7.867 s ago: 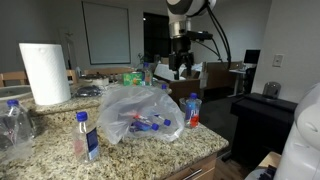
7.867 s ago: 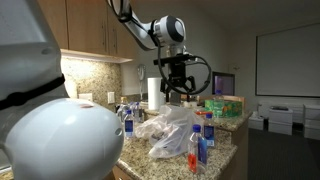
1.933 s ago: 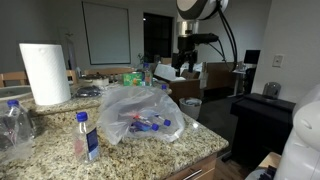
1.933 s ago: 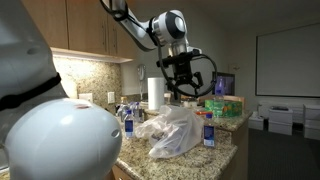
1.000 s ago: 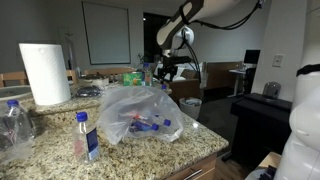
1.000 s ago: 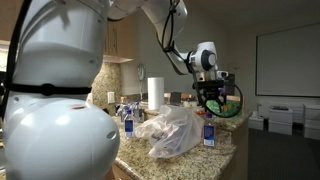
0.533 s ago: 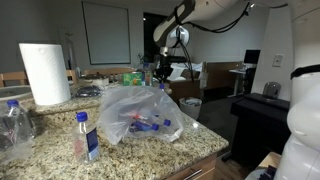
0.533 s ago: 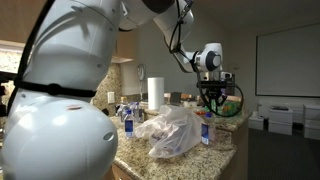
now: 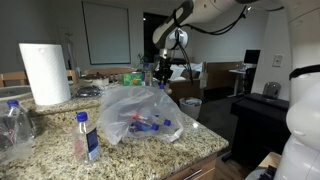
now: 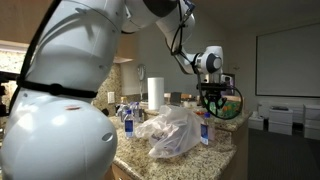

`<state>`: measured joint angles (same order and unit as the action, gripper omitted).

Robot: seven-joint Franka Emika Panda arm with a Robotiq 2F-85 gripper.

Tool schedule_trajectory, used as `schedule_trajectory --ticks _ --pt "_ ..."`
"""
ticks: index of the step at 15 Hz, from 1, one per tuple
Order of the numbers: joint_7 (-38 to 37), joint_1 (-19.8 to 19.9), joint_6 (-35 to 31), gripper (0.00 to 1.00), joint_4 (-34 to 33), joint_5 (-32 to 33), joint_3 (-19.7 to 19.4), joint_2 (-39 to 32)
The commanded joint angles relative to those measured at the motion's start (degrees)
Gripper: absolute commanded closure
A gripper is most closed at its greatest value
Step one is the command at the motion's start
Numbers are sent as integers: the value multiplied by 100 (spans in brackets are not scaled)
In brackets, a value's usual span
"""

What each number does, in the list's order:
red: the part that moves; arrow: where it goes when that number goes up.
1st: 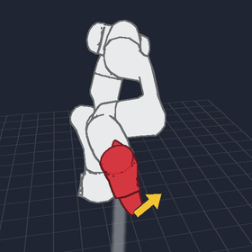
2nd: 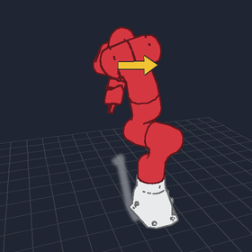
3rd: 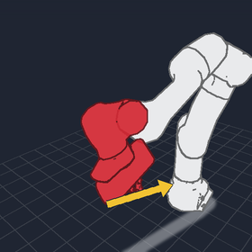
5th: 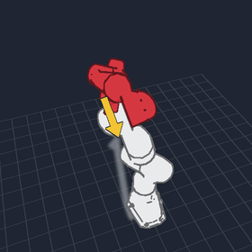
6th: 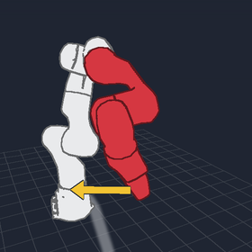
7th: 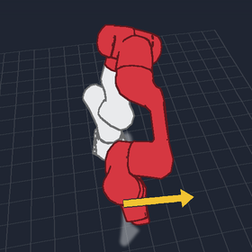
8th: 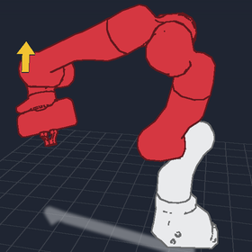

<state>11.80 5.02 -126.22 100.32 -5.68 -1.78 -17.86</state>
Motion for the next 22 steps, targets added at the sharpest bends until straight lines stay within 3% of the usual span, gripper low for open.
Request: schedule_trajectory --ticks 1,5,9,11,15,22 --pt "256 102 72 26 -23 -175 98 70" --pt "312 89 113 3 0 -202 164 95" --pt "344 102 374 0 -86 -229 219 46" --pt "355 103 534 7 -115 -235 223 32" --pt "360 91 766 41 -170 -233 203 24" --pt "360 85 1002 86 -248 -214 192 20"
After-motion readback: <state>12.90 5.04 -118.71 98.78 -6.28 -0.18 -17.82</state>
